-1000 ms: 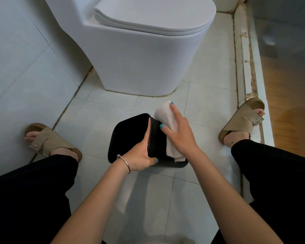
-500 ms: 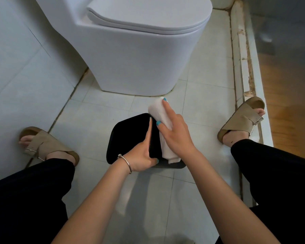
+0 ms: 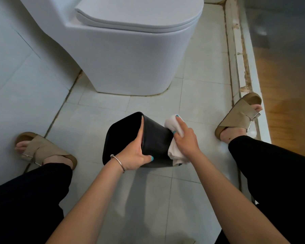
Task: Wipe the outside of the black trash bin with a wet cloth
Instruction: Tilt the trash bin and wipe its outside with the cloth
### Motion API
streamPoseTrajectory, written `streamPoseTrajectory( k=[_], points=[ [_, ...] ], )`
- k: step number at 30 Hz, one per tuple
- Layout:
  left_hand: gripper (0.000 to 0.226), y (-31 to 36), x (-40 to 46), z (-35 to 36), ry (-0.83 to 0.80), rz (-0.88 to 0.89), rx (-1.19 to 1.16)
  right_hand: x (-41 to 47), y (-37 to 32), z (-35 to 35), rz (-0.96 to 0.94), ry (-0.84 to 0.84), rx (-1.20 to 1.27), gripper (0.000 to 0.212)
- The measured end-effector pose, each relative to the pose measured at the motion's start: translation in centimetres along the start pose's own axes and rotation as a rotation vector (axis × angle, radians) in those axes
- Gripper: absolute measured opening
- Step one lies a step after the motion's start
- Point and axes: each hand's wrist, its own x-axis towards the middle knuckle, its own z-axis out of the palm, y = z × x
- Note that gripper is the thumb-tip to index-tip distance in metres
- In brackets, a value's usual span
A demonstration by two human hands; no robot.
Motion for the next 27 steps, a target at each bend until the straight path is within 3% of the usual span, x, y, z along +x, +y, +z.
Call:
streamPoseTrajectory(
  k=[7, 19, 24, 27],
  points=[
    [0.120, 0.0, -0.5, 0.5, -0.059, 0.032, 0.071, -0.7, 2.5, -0.3, 0.165, 0.020, 0.041, 0.061],
    [0.124, 0.9, 0.1, 0.8, -0.051, 0.101, -0.065, -3.2, -9.7, 0.0, -0.260, -0.024, 0.112, 0.064],
    [0.125, 0.7, -0.2, 0.7, -0.058, 0.086, -0.040, -2.8, -9.1, 0.2, -0.275, -0.017, 0.076, 0.066],
    [0.123, 0.5, -0.5, 0.8, -0.063, 0.042, -0.008, -1.7, -6.5, 0.0, -0.173, -0.016, 0.059, 0.065]
  ],
)
